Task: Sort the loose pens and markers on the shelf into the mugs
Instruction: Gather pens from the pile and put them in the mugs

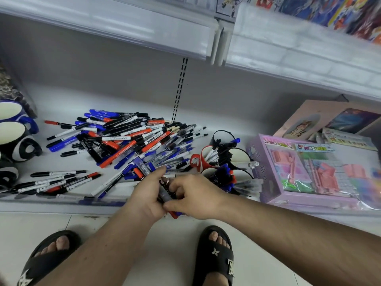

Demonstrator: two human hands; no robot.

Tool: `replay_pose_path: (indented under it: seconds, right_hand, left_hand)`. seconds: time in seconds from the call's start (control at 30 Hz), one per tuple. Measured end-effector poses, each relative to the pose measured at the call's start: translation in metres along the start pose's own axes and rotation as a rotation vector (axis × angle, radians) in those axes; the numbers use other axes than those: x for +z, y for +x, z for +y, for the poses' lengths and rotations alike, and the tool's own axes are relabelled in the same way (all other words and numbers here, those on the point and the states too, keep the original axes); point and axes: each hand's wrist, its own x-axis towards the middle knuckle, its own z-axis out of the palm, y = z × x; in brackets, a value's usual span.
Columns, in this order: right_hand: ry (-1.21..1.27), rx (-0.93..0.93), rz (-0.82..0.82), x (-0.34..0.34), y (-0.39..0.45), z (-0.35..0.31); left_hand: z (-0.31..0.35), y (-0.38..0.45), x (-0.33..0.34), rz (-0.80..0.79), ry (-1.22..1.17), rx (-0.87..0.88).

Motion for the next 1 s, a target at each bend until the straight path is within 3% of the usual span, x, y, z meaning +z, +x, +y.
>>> replay_pose_path:
  seconds: [0.07, 0.27, 0.4, 0.5, 0.6, 0.67, 0.83, 1.0]
  right_hand:
    - [0.185, 0.074, 0.015, -0.001, -0.006, 0.005]
    - [1.115, 0.313, 0.048, -0.001, -0.024, 0.024]
    - [1.309, 0.344, 0.167, -0.012, -0.032, 0.041]
    - [1.095, 0.343, 0.49, -0.046, -0.04, 0.073]
    - [0.68, 0.345, 0.839, -0.081, -0.056, 0.119]
    - [0.408, 0.367, 0.954, -0.089, -0.067, 0.146]
    - [0.106, 0.384, 1.035, -0.088, -0.079, 0.181]
    - [-0.119, 0.39, 0.861, -0.068, -0.063, 0.204]
  left_hand:
    - [-0.005, -0.004, 0.007, -0.072, 0.035, -0.005]
    - [-0.025, 0.0, 0.018, -0.131, 0.112, 0.071]
    - [-0.029, 0.005, 0.026, -0.006, 0.053, 0.164]
    - [-0.029, 0.011, 0.027, 0.027, -0.028, 0.145]
    - [-0.029, 0.011, 0.029, 0.01, -0.077, 0.13]
    - [-0.032, 0.009, 0.031, -0.017, -0.091, 0.135]
    - [-0.037, 0.005, 0.032, -0.034, -0.066, 0.116]
    - [-0.035, 0.003, 0.031, -0.021, -0.057, 0.113]
